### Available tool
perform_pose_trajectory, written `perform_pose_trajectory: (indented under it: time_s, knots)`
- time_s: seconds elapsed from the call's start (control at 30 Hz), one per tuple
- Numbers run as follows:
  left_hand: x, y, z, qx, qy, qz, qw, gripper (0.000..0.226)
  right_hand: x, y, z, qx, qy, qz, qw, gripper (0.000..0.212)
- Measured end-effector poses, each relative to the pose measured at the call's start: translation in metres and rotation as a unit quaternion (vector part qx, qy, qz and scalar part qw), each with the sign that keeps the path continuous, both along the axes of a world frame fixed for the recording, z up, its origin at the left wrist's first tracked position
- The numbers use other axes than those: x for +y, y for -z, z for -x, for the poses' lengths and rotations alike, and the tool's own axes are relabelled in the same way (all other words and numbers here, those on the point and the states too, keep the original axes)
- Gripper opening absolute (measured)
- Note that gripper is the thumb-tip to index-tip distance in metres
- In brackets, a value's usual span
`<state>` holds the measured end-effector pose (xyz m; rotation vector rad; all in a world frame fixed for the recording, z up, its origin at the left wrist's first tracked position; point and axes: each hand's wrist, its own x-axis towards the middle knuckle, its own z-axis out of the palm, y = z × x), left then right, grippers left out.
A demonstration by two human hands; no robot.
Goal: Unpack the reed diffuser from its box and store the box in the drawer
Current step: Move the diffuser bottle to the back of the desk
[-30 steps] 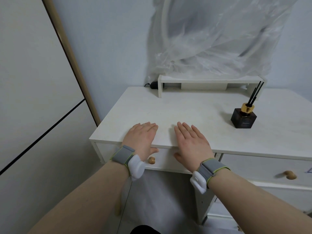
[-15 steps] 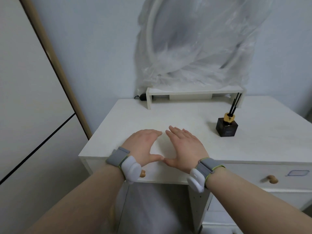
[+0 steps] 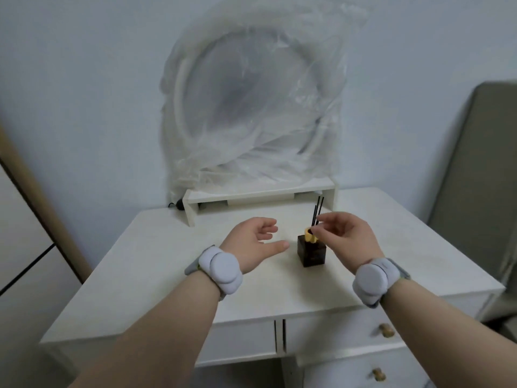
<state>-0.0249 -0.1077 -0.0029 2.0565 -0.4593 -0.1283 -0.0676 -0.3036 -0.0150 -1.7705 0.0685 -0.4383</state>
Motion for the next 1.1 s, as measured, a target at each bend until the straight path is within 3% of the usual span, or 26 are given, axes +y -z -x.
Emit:
perform_pose_trajectory:
  time_s: [0.13,0.3,0.47,0.57,0.67,0.77,1.1]
  knots:
    - [-0.028,0.019,-0.014,0.031,0.006,-0.032,0.999,0.069,-0.032,0.020,-0.013,0.059,0.037,0.061,0.996,0.032]
    - [-0.047,0.038,-0.025,0.053,0.009,-0.069,0.996,0.073,-0.050,0.040,-0.028,0.173,-0.048,0.155,0.972,0.069]
    - [-0.050,0.047,-0.028,0.079,0.016,-0.063,0.995,0.073,-0.047,0.048,-0.032,0.193,-0.096,0.176,0.960,0.078]
    - [-0.052,0.049,-0.031,0.077,0.032,-0.059,0.995,0.053,-0.043,0.048,-0.033,0.187,-0.100,0.187,0.959,0.072]
    - [-0.054,0.052,-0.032,0.082,0.045,-0.042,0.995,0.035,-0.038,0.045,-0.031,0.161,-0.103,0.206,0.960,0.049]
    - [-0.054,0.054,-0.032,0.078,0.033,-0.024,0.996,0.038,-0.035,0.043,-0.028,0.144,-0.100,0.207,0.962,0.038]
    - [-0.069,0.039,-0.051,0.062,0.044,0.011,0.997,0.042,-0.048,0.028,-0.040,0.119,-0.088,0.194,0.970,0.036]
